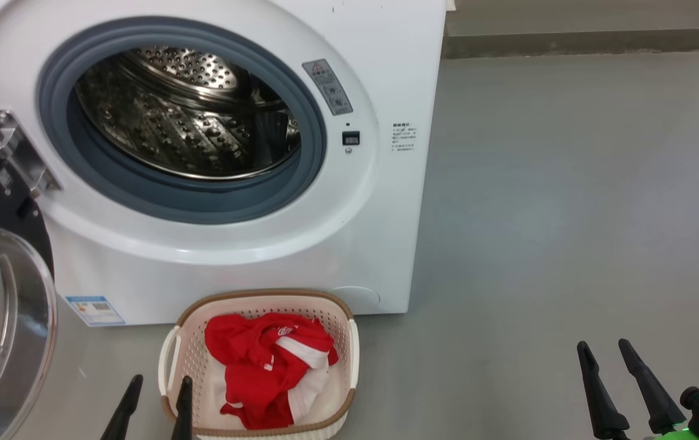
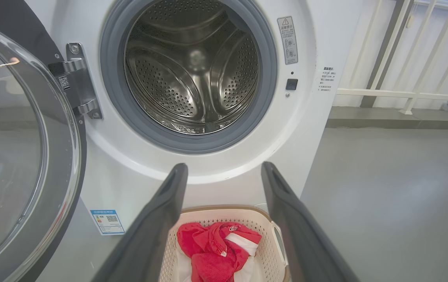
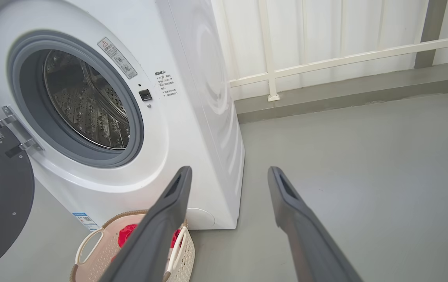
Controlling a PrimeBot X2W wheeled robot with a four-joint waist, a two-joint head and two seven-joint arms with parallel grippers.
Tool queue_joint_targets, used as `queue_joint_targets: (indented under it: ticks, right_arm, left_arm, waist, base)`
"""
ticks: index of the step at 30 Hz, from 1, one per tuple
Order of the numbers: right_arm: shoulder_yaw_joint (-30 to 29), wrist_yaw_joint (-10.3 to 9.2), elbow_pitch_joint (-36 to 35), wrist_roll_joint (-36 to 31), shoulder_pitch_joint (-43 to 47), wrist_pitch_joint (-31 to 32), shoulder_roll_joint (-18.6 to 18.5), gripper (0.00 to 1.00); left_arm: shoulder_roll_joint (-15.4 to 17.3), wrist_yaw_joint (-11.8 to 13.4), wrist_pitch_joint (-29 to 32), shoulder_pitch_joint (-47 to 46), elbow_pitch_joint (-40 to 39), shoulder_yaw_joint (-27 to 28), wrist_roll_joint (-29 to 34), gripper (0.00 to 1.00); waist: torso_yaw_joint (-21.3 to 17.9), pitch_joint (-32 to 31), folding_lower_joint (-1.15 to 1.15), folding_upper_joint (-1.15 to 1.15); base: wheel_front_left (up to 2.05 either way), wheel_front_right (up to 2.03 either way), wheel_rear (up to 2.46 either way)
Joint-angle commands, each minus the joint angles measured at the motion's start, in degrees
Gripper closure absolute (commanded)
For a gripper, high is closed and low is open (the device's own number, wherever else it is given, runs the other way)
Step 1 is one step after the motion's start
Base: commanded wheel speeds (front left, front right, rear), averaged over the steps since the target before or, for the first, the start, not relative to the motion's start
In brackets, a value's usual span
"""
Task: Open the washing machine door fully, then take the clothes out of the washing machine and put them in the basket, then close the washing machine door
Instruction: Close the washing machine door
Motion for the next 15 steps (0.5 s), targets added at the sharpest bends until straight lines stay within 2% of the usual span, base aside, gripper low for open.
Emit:
queue_joint_targets:
  ticks: [1,6,15]
  right_arm:
    - [1.0,0.35,-1.5,-0.3,-0.4,-0.4,-0.9,0.0]
    - [1.0,0.35,-1.5,-0.3,-0.4,-0.4,-0.8,0.0]
    - [1.1,0.35,-1.4,-0.3,-0.6,-0.4,-0.7,0.0]
  left_arm:
    - [0.2,-0.3,-0.3,-1.0,-1.6,1.9,0.1,0.0]
    - [0.2,-0.3,-0.3,-1.2,-1.6,1.8,0.2,0.0]
    - [0.2,-0.3,-0.3,-1.4,-1.6,1.8,0.1,0.0]
  waist:
    - [0.0,0.0,0.0,0.0]
    - [0.2,0.2,0.0,0.0]
    - [0.5,0.4,0.0,0.0]
  base:
    - [-1.07,1.07,0.0]
    - [-0.66,0.66,0.0]
    - [-0.04,0.04,0.0]
